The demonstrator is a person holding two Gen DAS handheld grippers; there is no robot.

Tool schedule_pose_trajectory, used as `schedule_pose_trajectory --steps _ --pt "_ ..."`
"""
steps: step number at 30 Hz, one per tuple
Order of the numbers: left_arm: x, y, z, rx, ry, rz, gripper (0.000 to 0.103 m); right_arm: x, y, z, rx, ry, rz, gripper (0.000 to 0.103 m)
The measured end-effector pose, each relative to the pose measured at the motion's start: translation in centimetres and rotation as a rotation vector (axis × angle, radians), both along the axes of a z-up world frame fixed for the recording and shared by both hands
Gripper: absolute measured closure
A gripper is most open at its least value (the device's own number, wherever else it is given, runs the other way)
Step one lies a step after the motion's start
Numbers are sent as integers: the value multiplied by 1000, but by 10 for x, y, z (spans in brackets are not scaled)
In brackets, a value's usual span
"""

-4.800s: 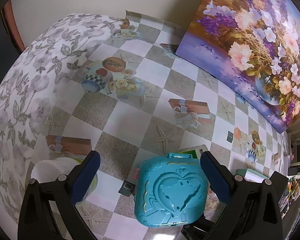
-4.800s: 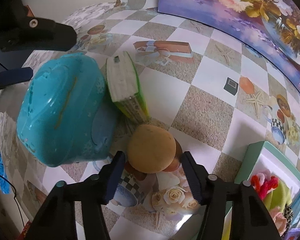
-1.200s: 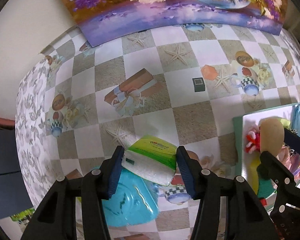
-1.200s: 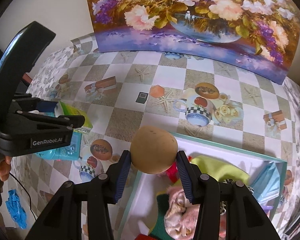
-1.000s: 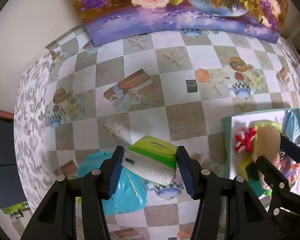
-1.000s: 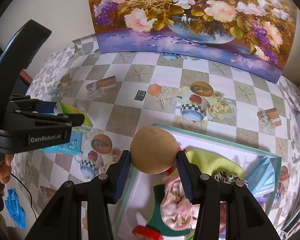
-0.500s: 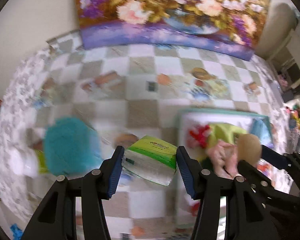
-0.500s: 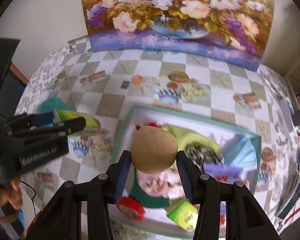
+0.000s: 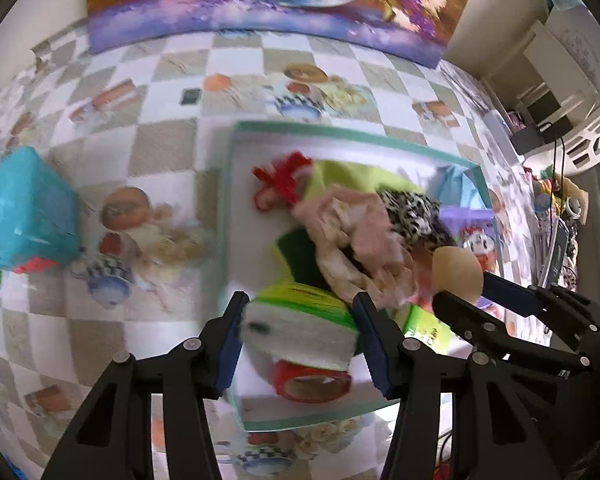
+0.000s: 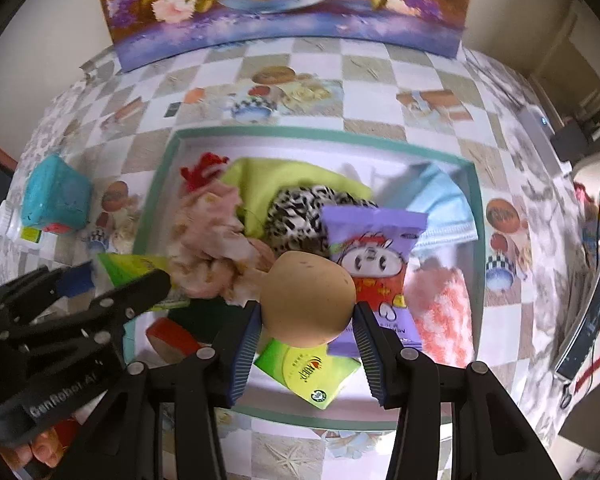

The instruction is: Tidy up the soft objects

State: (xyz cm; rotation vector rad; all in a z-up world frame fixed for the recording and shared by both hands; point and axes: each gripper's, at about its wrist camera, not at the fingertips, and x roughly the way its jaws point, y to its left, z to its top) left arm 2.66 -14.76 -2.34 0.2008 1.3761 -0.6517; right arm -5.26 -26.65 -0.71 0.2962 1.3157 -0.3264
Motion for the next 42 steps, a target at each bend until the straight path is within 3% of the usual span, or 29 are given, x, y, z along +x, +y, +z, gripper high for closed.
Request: schedule_pose_trajectory --steps 3,7,10,11,12,13,18,23,26,29,33,36,42 --pt "-8 -6 -19 55 19 -20 50 -3 0 -10 14 24 -2 53" --pt "-12 -3 -29 62 75 -4 49 -6 1 -17 24 38 -4 51" --pt "-14 1 -18 44 52 -6 43 -9 -1 -16 23 29 -24 49" --pt "-15 3 -13 31 49 -5 37 -10 -2 -15 21 27 -30 47" --pt "-16 5 -10 21 50 -3 35 -12 -4 -15 17 29 -39 43" --pt "-17 8 -7 5 60 -1 35 -14 -4 -15 15 29 -44 38" --pt "-22 20 2 -64 141 -4 35 -20 -5 -12 14 17 -58 38" --pt "-23 38 24 -84 62 33 34 -26 -2 -8 9 -4 -61 38" --pt "-22 46 27 -35 -6 63 21 -29 2 -8 10 -8 -62 29" --pt "-18 57 21 17 -48 104 19 -33 6 -9 13 -10 -59 26" --pt "-17 71 13 114 -122 152 9 -40 13 -9 2 -22 -70 11" --pt "-18 78 10 129 -146 164 5 -45 18 -7 -7 -37 -75 1" --pt "-27 87 11 142 -163 164 3 -55 28 -5 -12 -54 -73 0"
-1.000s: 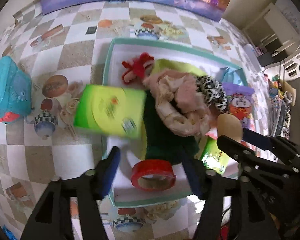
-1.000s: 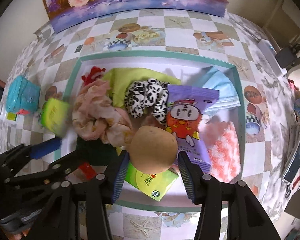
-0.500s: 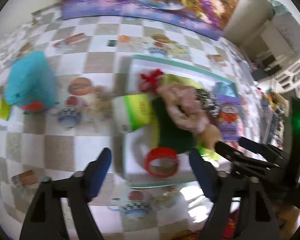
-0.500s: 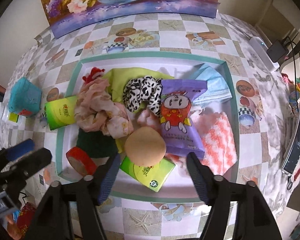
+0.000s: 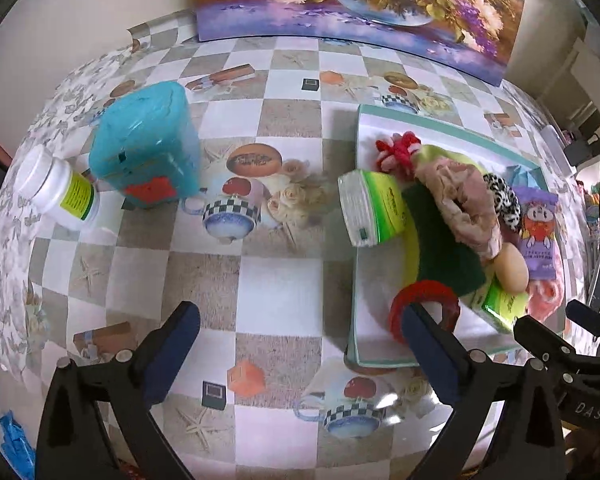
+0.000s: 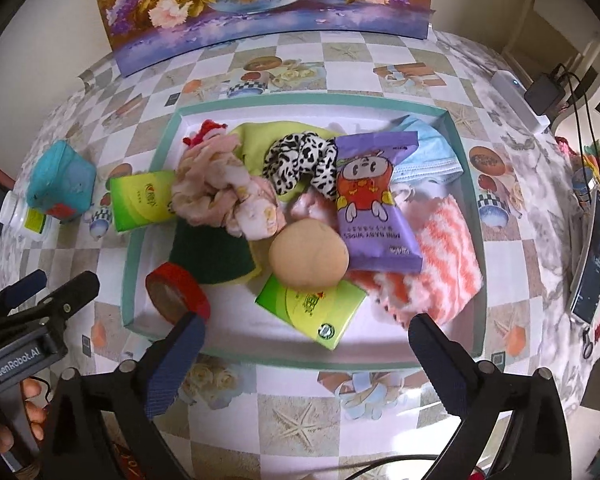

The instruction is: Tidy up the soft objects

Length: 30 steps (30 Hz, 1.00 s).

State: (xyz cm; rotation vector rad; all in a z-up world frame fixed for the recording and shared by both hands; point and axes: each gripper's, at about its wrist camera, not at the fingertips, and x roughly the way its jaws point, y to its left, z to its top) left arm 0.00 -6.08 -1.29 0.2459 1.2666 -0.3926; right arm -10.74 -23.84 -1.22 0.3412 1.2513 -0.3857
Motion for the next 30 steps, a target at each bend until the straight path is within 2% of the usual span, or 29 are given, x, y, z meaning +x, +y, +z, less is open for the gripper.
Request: schedule_pose_trajectory --steps 5,12,16,30 --pt "-12 3 1 46 -18 -8 3 -6 5 4 -16 -16 -11 0" --pt "-25 10 9 40 -54 0 3 -14 11 5 -26 -22 -15 0" --pt "-30 8 8 77 -69 -12 3 -17 12 6 -29 -25 -17 0" --pt "-37 12 11 77 -75 -3 3 -18 15 10 -43 -25 -16 0"
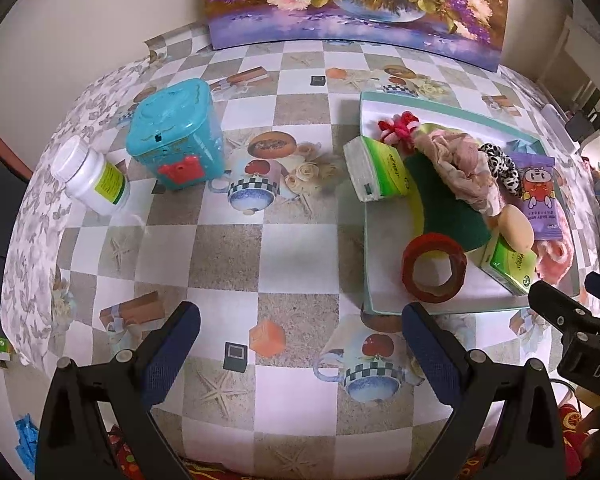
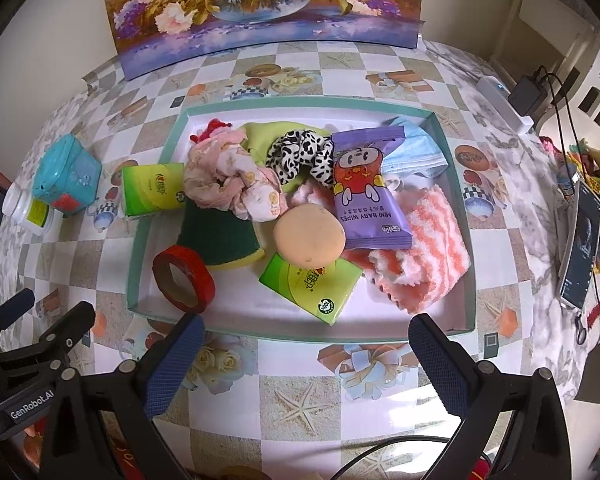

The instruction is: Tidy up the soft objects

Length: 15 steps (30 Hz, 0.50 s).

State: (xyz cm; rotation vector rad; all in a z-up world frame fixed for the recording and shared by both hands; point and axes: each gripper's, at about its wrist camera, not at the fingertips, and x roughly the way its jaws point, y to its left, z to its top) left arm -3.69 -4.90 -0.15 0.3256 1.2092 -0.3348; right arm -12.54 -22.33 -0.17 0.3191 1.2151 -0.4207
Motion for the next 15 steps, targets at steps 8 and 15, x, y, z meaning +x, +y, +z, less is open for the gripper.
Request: schedule_pose_trajectory --steps 8,15 --pt "2 4 3 25 -21 28 3 -1 -2 2 0 -5 -7 0" --pt "1 5 5 69 -44 47 3 -2 -2 4 -5 -10 -9 0"
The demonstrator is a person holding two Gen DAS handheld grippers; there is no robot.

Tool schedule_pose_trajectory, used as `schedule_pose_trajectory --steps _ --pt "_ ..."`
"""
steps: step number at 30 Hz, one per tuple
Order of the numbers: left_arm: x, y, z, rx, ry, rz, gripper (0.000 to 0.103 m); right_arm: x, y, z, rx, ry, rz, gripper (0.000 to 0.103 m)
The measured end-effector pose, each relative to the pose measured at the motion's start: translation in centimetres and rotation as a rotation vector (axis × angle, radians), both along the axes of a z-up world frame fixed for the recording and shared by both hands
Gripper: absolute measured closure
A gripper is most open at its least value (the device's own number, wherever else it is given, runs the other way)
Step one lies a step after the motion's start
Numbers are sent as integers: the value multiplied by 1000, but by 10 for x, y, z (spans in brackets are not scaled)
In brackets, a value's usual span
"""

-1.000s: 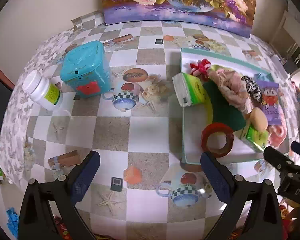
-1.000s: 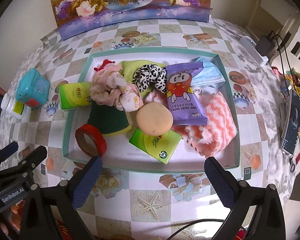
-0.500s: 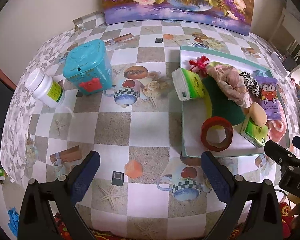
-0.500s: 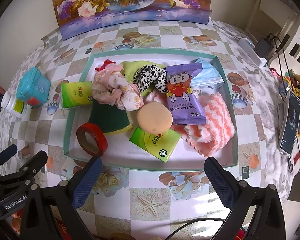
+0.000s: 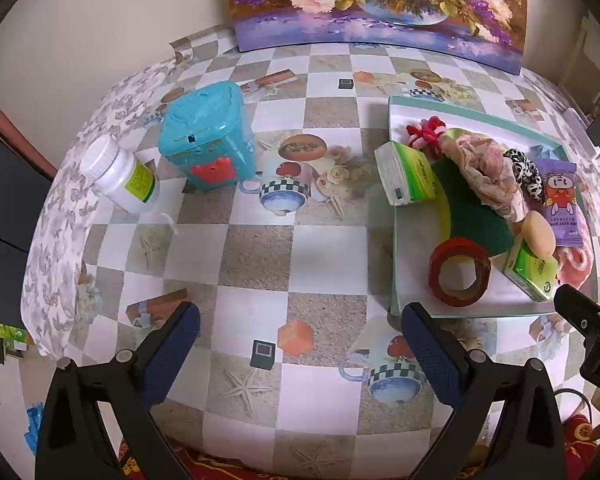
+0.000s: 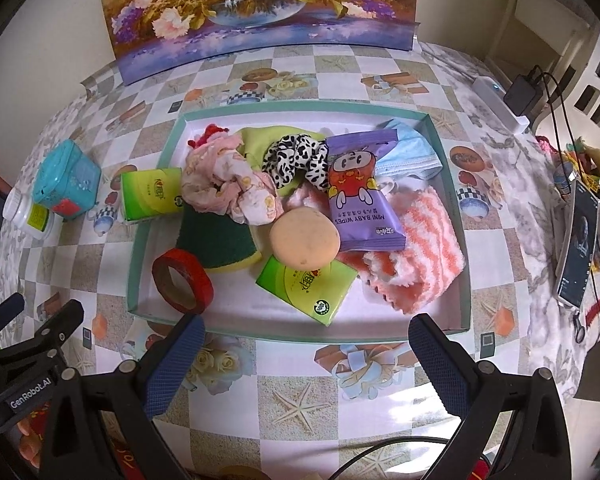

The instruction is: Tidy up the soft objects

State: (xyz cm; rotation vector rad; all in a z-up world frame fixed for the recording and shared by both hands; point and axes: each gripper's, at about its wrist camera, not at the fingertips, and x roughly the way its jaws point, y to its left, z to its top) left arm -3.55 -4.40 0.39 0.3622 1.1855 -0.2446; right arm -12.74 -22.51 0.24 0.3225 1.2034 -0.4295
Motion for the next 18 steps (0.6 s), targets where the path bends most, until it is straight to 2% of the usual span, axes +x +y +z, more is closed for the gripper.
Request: schedule_pose_trajectory --steps 18 --pt "-1 3 7 2 -39 7 3 -1 -1 1 2 -5 -4 0"
